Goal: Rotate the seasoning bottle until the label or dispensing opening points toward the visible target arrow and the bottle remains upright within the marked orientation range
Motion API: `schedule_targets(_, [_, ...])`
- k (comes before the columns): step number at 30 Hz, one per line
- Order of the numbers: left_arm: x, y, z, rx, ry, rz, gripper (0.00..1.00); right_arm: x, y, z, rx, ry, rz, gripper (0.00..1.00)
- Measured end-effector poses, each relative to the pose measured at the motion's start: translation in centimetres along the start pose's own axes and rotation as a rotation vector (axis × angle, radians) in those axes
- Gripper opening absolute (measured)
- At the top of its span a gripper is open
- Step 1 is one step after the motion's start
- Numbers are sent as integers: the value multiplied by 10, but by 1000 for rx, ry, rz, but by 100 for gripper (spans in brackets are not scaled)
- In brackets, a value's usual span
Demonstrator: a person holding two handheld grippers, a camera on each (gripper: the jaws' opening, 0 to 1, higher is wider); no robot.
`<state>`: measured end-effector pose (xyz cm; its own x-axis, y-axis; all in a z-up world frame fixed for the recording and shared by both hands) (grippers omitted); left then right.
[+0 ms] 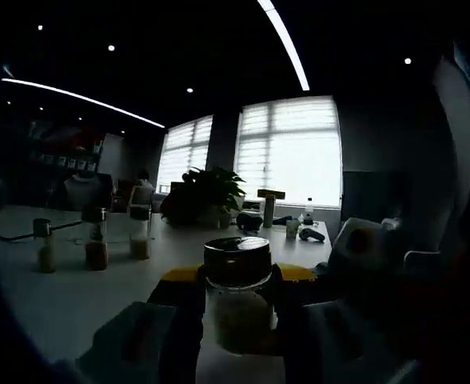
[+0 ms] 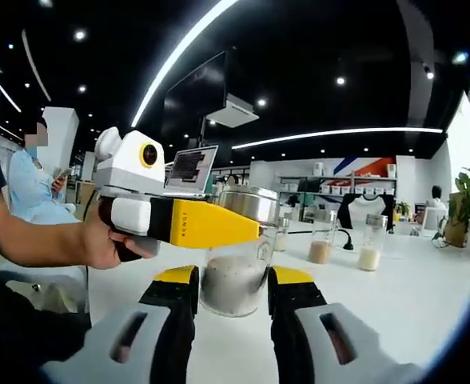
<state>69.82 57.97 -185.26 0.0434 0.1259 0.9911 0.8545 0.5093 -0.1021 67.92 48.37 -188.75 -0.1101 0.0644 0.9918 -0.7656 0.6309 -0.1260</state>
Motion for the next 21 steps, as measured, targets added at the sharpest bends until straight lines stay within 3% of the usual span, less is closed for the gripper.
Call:
schedule_targets(2, [0,-2,2,5,-5,-4,35,1,0,2,24,-6,-28,32])
schedule_targets(6, [0,-8,3,17,-31,-34,35,4,4,3,2,10,-22,31])
schedule_targets(8, [-2,-11,2,32,-45,-69,35,5,2,4,-44,23,50,31])
schedule_targets(12, [-1,-12,1,136,-79,-21,36,7,7,3,-127,39,125,30])
schedule_targets(14, [0,-14,1,173,-98,-65,36,9,12,1,-169,29,122,30])
schedule_targets(20, [5,-17,5,257,-133,-15,37,11,24,-6,-274,7,123,30])
schedule_targets(21, [5,-17,6,256,-124,-41,37,11,24,-7,-270,6,121,31])
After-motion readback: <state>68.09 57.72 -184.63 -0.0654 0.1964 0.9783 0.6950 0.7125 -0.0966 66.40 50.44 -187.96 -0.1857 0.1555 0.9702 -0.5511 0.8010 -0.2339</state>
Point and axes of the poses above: the point that each gripper's makers call its tool centre point, and the gripper's own axes: z roughly backward along the fingers, y roughly to its left, x roughly out of its top, the point moved 7 cm from there along z, roughly backward along the fingers
